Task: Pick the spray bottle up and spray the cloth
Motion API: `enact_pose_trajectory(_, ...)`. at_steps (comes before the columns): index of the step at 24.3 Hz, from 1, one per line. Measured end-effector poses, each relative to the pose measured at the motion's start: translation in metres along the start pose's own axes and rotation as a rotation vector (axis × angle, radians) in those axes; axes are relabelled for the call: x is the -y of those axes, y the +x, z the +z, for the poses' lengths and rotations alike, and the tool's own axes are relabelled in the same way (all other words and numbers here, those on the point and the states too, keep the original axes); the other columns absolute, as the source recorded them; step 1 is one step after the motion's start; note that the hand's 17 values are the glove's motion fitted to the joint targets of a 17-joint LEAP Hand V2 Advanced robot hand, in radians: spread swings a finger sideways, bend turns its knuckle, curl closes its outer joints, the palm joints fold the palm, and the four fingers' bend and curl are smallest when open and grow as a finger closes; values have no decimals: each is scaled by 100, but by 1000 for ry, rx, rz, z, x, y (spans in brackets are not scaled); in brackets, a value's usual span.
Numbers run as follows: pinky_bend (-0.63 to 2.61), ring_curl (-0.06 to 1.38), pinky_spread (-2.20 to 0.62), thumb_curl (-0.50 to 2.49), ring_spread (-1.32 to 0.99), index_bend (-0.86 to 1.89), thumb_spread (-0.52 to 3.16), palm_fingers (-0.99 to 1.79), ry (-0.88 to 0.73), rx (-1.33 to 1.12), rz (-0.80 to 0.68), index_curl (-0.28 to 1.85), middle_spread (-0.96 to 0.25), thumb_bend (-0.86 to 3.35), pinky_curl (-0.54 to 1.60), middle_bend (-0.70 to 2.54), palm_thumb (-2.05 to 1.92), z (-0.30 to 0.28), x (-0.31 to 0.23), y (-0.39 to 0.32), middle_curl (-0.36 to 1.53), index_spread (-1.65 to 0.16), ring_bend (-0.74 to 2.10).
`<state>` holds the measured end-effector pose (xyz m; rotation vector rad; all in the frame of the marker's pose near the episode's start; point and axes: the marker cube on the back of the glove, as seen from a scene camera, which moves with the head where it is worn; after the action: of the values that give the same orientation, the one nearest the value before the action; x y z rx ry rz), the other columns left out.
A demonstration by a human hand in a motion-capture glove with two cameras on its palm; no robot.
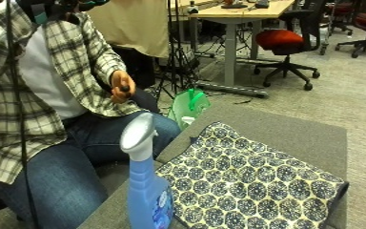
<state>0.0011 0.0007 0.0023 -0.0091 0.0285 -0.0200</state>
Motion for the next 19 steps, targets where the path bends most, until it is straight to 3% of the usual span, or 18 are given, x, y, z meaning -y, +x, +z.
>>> enact_pose_trajectory(8, 34, 10, 13, 19, 11, 24, 78, 22, -18, -21, -23, 16, -5, 31, 10, 17, 53, 8, 4, -3, 9, -32, 25)
enact_pose_trajectory(19, 36, 15, 17, 27, 14, 22, 102, 20, -39, -6, -88, 23, -7, 25, 14, 17, 56, 15, 1, 2, 15, -38, 26)
